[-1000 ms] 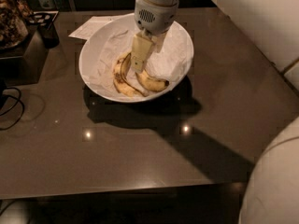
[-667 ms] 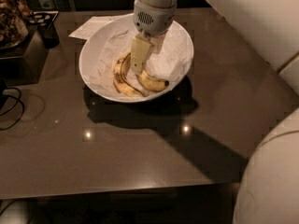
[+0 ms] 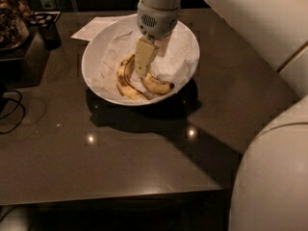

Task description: Pick banana from white bowl

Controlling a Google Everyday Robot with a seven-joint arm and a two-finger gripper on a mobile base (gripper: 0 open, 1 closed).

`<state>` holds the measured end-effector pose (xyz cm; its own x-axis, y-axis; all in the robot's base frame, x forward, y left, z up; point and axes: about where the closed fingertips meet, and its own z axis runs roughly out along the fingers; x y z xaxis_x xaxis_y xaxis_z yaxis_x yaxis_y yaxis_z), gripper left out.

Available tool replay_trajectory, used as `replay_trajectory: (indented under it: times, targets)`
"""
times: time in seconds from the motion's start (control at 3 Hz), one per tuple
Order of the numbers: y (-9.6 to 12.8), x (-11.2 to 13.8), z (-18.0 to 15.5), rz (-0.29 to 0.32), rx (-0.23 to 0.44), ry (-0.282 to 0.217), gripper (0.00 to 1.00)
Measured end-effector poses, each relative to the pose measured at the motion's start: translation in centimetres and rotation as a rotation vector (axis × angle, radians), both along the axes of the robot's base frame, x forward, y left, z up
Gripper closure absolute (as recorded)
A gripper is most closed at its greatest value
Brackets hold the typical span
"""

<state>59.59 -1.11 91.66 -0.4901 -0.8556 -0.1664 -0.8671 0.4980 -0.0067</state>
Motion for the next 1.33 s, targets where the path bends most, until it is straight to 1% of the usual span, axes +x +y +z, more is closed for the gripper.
replay_trajectory:
  times: [0.67, 1.33]
  targets:
    - [-0.4, 0.7, -1.1, -0.016, -0.014, 0.020, 0.37]
    - [-0.2, 0.9, -2.0, -0.015, -0.017, 0.041, 0.39]
